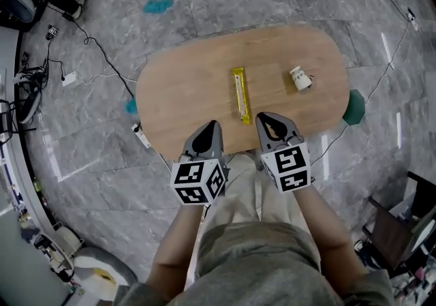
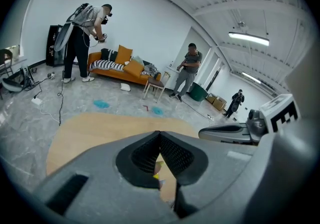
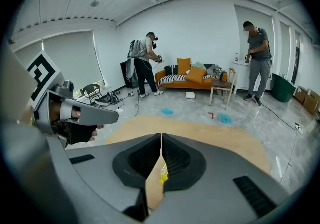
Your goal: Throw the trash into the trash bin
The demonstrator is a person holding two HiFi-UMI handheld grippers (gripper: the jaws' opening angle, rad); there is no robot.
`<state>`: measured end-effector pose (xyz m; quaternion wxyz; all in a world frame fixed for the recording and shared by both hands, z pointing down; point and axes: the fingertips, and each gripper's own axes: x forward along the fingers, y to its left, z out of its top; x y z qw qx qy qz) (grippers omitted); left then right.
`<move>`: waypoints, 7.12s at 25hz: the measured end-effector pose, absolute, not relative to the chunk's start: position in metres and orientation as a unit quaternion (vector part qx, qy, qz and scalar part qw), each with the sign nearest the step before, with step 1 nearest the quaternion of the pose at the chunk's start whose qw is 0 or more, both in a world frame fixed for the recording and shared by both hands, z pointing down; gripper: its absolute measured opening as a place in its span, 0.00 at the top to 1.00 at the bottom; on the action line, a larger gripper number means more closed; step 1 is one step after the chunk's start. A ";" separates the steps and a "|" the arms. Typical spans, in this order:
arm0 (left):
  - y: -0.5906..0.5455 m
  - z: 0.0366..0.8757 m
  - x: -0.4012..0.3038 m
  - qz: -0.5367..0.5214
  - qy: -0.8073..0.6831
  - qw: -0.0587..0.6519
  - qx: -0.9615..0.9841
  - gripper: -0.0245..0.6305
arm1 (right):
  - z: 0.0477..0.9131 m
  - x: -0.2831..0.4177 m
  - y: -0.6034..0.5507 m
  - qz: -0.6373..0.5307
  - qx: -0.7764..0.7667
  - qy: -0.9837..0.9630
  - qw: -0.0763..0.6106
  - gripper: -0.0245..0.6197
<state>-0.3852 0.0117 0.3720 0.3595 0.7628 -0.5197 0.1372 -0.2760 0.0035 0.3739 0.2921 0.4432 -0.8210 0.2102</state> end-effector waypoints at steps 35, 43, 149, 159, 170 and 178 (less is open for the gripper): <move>-0.013 0.503 -0.398 0.151 -0.530 0.395 0.735 0.96 | 0.529 -0.289 -0.020 0.271 0.437 -0.787 0.341 0.70; -0.014 0.535 -0.402 0.158 -0.533 0.406 0.726 0.96 | 0.563 -0.296 -0.026 0.283 0.437 -0.780 0.348 0.69; -0.023 0.438 -0.384 0.157 -0.508 0.392 0.751 0.96 | 0.447 -0.303 -0.041 0.242 0.470 -0.778 0.340 0.75; -0.021 0.389 -0.375 0.154 -0.489 0.371 0.774 0.96 | 0.390 -0.293 -0.029 0.225 0.485 -0.777 0.332 0.75; -0.009 0.350 -0.356 0.169 -0.454 0.343 0.805 0.96 | 0.342 -0.272 -0.013 0.205 0.510 -0.772 0.320 0.75; -0.008 0.326 -0.329 0.174 -0.427 0.324 0.826 0.96 | 0.323 -0.247 -0.002 0.212 0.531 -0.760 0.309 0.75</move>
